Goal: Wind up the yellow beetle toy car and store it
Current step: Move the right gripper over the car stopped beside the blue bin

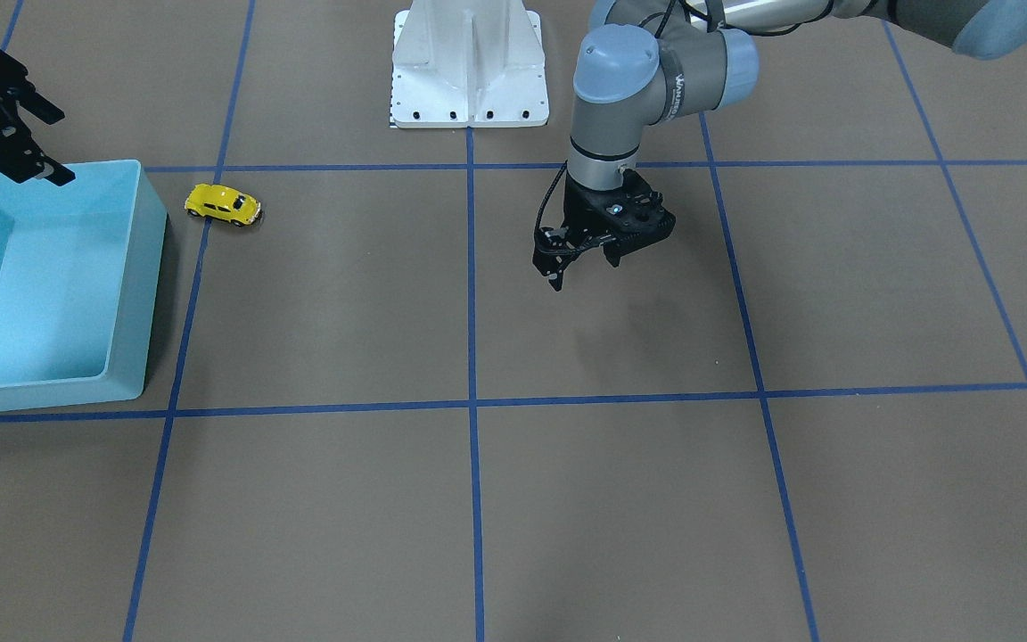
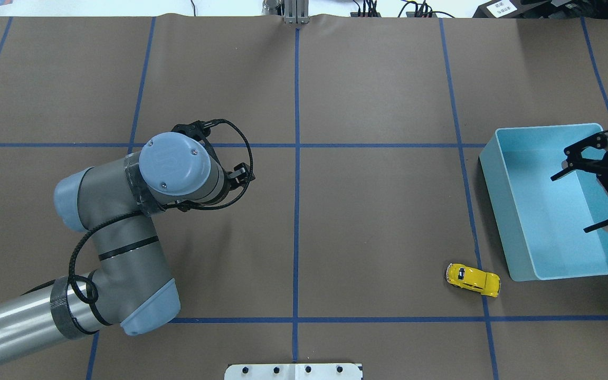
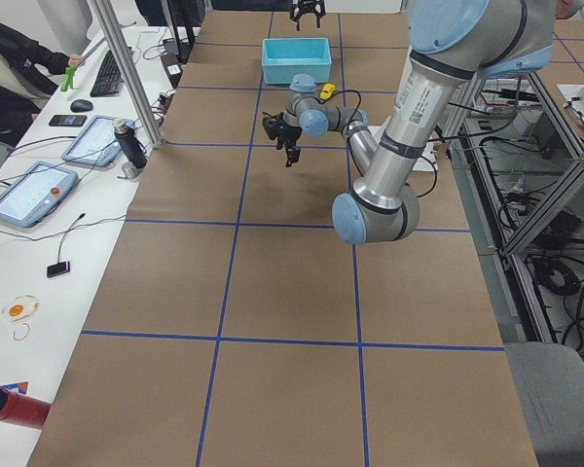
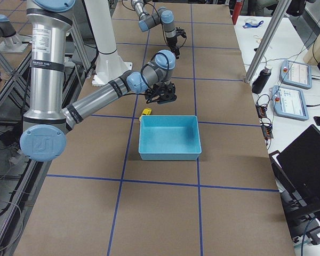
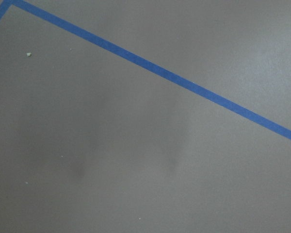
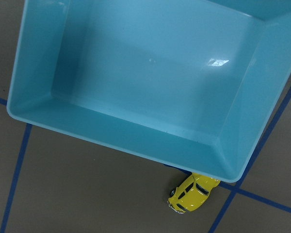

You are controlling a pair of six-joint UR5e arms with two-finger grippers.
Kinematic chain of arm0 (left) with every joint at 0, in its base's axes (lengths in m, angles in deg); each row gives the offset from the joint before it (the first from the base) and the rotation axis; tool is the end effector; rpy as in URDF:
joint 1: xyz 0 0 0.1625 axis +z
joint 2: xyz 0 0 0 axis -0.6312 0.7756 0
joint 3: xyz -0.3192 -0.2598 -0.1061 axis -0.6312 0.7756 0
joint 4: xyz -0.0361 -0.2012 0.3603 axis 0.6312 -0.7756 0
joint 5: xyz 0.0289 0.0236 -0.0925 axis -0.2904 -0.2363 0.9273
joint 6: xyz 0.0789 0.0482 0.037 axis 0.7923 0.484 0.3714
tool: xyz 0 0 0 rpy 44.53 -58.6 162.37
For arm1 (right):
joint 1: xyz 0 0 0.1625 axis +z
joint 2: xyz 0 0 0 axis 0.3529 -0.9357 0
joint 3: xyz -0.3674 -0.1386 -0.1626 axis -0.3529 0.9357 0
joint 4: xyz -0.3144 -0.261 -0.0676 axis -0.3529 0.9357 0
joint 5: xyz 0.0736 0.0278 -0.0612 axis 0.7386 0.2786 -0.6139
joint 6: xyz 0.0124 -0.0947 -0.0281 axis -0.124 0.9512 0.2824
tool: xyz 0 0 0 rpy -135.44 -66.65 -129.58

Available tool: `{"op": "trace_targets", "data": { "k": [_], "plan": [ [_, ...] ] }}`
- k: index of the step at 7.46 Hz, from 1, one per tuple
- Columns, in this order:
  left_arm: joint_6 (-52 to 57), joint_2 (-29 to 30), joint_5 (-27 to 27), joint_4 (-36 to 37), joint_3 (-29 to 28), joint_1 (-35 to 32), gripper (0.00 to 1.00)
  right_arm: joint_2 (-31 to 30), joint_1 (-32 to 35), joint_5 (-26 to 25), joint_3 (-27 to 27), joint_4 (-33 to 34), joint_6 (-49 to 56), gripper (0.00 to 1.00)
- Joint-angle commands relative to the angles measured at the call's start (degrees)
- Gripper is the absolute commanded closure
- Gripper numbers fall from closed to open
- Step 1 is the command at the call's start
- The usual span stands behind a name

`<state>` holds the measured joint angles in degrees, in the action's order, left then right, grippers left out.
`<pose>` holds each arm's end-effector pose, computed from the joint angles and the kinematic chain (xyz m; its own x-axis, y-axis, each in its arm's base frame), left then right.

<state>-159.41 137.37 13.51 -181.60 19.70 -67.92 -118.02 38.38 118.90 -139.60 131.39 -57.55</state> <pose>0.5148 -0.4222 0.2432 0.5596 -0.4154 -0.7171 0.4635 0.8742 -0.1448 -0.1629 -0.3827 0.3816 0.2562 0.9406 0.2229 -0.4906 0.3252 -0.8084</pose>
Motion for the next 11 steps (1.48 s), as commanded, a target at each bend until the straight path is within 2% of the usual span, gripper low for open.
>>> {"op": "trace_targets", "data": {
  "k": [1, 3, 5, 8, 11],
  "plan": [
    [0.1, -0.6, -0.7, 0.1, 1.0, 1.0, 0.00, 0.0, -5.4, -4.1, 0.2, -2.1, -5.9, 0.00],
    [0.9, -1.0, -1.4, 0.1, 1.9, 1.4, 0.00, 0.0, -11.4, -9.9, 1.8, -5.9, -14.9, 0.00],
    [1.0, -1.0, -2.2, 0.1, 2.0, 1.7, 0.00, -0.1, -15.7, -12.8, 3.7, -12.4, -24.9, 0.00],
    [3.2, -1.4, -2.7, 0.2, 2.6, 2.2, 0.00, 0.1, -23.8, -20.3, 3.8, -13.2, -34.2, 0.00],
    [7.0, -5.3, -2.5, 0.1, 5.1, 2.4, 0.00, 0.3, -29.0, -27.2, 4.2, -13.2, -40.6, 0.00]
  ]
}}
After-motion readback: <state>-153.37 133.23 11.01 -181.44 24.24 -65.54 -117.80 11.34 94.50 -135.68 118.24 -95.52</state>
